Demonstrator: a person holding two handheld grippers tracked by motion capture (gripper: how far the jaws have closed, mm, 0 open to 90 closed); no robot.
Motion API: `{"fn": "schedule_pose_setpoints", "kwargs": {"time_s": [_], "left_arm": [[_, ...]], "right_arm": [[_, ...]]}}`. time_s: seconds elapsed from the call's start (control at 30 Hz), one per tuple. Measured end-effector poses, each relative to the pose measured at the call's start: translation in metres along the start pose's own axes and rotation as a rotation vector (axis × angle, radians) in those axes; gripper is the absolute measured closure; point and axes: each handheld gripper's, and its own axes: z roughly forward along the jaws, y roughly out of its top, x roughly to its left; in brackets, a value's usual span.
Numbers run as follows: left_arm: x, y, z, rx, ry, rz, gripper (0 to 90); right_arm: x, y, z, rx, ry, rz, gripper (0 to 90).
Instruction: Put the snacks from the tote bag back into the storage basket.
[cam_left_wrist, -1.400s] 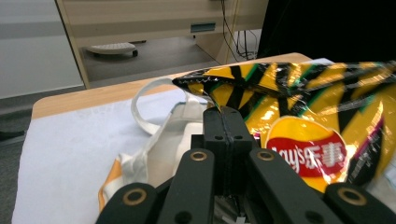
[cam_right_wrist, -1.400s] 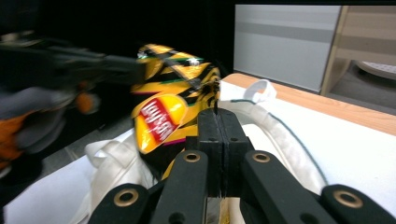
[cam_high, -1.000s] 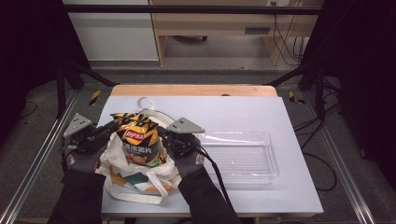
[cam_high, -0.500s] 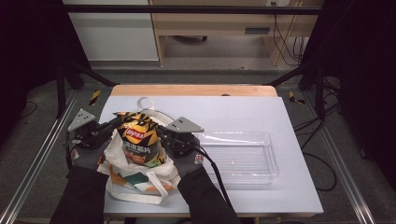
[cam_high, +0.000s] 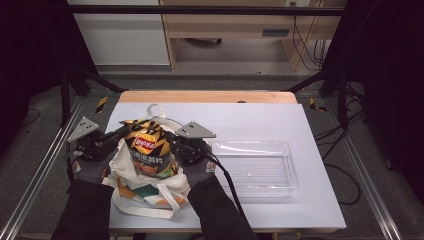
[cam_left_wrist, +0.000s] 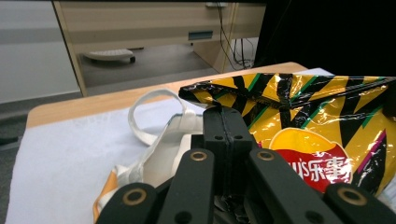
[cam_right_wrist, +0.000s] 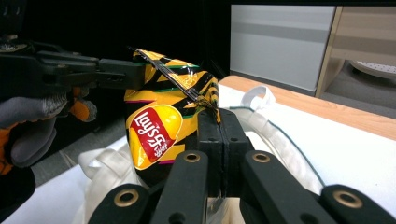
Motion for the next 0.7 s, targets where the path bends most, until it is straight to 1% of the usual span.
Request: {"fn": "schedule_pose_setpoints", "kwargs": {"time_s": [0.17,0.4,0.7], "left_arm": [[-0.006,0.011,-0.014,-0.042,-0.005,0.001,89.9],[-0.018,0.023,-0.031,-0.102,-0.007,0.001,89.8],[-0.032,0.031,-0.041,-0.140,-0.014,0.013,89.7]], "right_arm": [[0.001,0.011,-0.009,-0.032,0.014,0.010,89.9],[0.003,0.029,-0.022,-0.074,0.016,-0.016,89.9],[-0.002,0.044,-0.034,-0.096,0.019,-0.023,89.8]]}}
